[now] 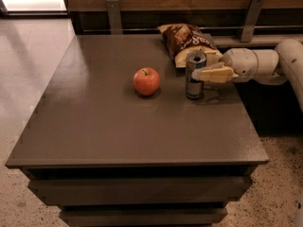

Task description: Place redbull can upright

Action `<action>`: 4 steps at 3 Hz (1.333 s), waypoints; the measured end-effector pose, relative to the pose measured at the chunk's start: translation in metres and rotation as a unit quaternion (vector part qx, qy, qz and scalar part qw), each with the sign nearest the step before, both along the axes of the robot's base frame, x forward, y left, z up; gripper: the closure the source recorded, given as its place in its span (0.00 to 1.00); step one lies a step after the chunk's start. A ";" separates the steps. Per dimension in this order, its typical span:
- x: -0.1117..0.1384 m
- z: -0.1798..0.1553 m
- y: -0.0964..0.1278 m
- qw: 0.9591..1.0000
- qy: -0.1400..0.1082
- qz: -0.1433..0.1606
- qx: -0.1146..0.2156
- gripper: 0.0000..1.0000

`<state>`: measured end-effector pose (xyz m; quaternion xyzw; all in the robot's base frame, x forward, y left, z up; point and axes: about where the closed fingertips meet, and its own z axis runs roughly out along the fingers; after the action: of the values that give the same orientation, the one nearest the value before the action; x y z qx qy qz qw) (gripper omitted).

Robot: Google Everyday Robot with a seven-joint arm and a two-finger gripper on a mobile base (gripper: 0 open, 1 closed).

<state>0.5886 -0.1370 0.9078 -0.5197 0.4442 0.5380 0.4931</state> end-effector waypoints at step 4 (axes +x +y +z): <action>0.004 0.002 -0.010 0.995 -0.036 -0.007 -0.095 0.00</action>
Offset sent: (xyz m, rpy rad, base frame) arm -0.0135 -0.0096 -0.0041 -0.0119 -0.0015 0.0203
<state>0.5928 -0.1471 0.9094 -0.5798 0.4790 0.4708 0.4613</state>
